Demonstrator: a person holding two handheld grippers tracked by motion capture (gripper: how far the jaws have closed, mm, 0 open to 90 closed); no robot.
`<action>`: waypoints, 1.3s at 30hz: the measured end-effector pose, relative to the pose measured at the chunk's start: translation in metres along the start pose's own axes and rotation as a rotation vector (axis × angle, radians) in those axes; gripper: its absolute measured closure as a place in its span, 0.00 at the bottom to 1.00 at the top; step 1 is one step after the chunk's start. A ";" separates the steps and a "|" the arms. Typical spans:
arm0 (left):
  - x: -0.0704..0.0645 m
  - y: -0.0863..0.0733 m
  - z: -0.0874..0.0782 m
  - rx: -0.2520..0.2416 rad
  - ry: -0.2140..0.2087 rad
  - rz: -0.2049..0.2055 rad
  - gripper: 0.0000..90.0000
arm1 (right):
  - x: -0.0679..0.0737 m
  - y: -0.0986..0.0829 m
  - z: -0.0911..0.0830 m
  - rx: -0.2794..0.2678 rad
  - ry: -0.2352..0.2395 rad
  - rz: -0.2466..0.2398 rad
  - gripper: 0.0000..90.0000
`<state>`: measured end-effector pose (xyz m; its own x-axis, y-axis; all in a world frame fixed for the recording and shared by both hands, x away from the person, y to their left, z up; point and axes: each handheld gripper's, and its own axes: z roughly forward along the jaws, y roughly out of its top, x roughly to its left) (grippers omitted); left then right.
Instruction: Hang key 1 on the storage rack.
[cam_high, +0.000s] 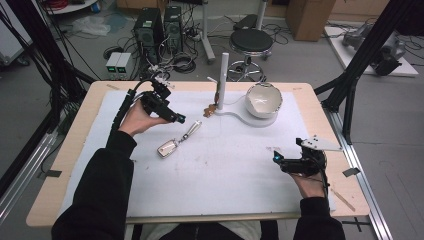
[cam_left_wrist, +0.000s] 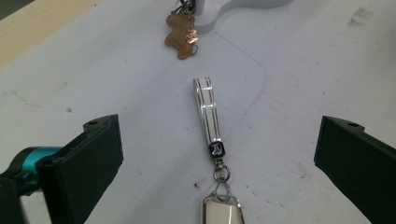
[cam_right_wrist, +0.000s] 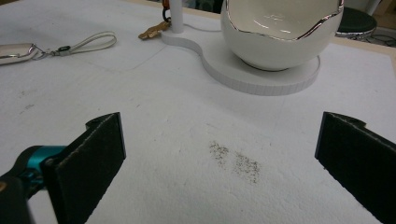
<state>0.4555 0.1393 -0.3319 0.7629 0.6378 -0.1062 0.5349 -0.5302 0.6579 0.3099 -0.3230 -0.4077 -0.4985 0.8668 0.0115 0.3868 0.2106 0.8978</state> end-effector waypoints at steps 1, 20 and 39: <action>0.000 -0.002 0.000 0.004 0.000 -0.002 0.02 | 0.000 0.000 0.000 0.001 -0.001 -0.001 0.01; 0.002 -0.021 0.018 0.048 0.015 -0.031 0.02 | 0.001 0.000 0.001 0.007 0.000 -0.005 0.01; -0.001 -0.019 0.093 0.132 0.006 -0.064 0.05 | 0.002 0.000 0.007 0.024 0.006 -0.025 0.01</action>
<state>0.4785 0.0968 -0.4135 0.7234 0.6761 -0.1403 0.6261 -0.5566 0.5461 0.3140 -0.3182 -0.4103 -0.5131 0.8583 -0.0077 0.3927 0.2427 0.8870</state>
